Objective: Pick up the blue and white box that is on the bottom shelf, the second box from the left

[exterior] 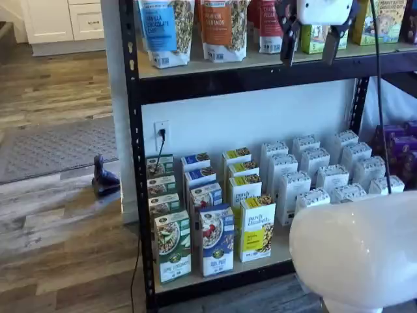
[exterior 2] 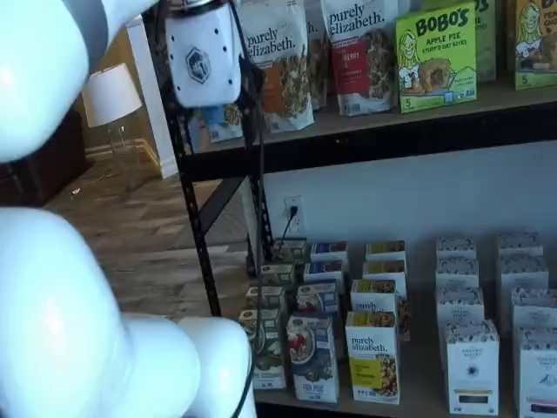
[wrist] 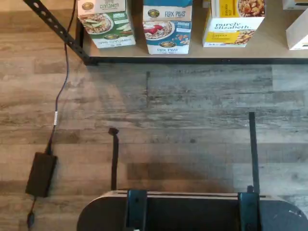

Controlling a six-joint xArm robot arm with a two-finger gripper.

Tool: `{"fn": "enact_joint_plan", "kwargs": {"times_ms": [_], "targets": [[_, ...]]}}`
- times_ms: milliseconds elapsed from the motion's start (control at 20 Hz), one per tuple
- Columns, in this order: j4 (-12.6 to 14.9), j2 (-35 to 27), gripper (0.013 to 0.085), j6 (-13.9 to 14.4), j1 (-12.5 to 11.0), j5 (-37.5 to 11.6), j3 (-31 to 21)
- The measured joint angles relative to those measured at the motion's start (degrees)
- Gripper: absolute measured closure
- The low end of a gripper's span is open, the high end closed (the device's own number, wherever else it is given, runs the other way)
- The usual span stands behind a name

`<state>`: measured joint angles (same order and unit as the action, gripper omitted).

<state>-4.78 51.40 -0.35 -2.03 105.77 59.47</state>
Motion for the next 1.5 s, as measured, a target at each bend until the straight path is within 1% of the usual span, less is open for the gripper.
{"fn": "enact_joint_plan", "kwargs": {"times_ms": [150, 300, 500, 650, 800, 1000, 1200, 1350, 1500], "targets": [[1.44, 0.04, 0.0130, 1.44, 1.98, -2.12, -2.08], [2.36, -0.17, 0.0130, 2.58, 3.36, -4.23, -4.25], [4.26, -0.61, 0.0130, 4.03, 5.18, -7.46, -7.58], [4.46, -0.52, 0.0130, 4.28, 5.40, -10.35, -10.27], [4.43, -1.29, 0.0130, 4.52, 5.63, -12.02, -12.52], [3.91, -1.78, 0.0130, 4.63, 5.71, -15.80, -16.45], [5.36, -2.26, 0.0130, 6.39, 7.44, -19.75, -20.01], [4.58, -2.94, 0.0130, 6.01, 7.02, -22.98, -22.68], [5.22, -3.95, 0.0130, 6.49, 7.40, -26.48, -25.50]]}}
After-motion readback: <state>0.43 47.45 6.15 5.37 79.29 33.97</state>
